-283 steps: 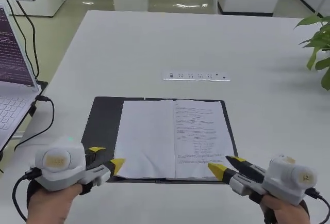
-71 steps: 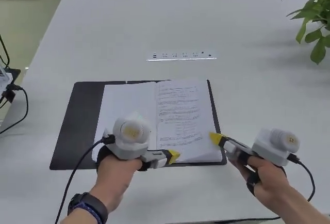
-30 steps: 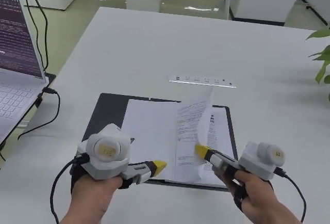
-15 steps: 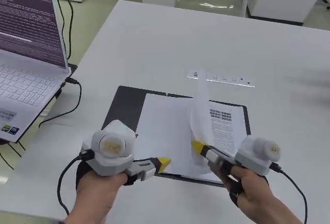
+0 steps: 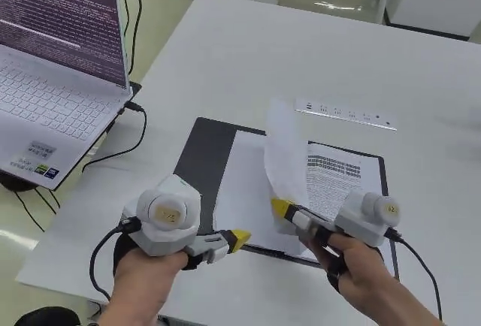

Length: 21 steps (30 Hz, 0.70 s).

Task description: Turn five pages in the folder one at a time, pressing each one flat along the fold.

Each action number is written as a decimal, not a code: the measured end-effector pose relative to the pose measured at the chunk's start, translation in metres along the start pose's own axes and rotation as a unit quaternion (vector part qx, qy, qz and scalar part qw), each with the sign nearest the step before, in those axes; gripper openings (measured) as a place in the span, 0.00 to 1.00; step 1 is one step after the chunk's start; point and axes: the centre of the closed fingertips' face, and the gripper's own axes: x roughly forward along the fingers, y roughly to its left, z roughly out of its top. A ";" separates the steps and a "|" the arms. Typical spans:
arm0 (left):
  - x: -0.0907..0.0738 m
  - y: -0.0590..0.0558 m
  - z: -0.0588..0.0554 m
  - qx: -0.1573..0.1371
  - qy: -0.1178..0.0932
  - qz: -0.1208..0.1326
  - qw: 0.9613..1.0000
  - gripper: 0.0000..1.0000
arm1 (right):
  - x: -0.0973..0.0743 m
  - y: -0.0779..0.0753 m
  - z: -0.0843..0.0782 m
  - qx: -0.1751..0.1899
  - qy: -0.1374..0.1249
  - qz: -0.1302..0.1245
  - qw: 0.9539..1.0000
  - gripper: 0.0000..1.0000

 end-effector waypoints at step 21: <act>-0.013 0.016 -0.020 -0.031 0.001 0.004 1.000 0.64 | 0.060 0.007 -0.029 0.016 0.054 0.008 0.998 0.00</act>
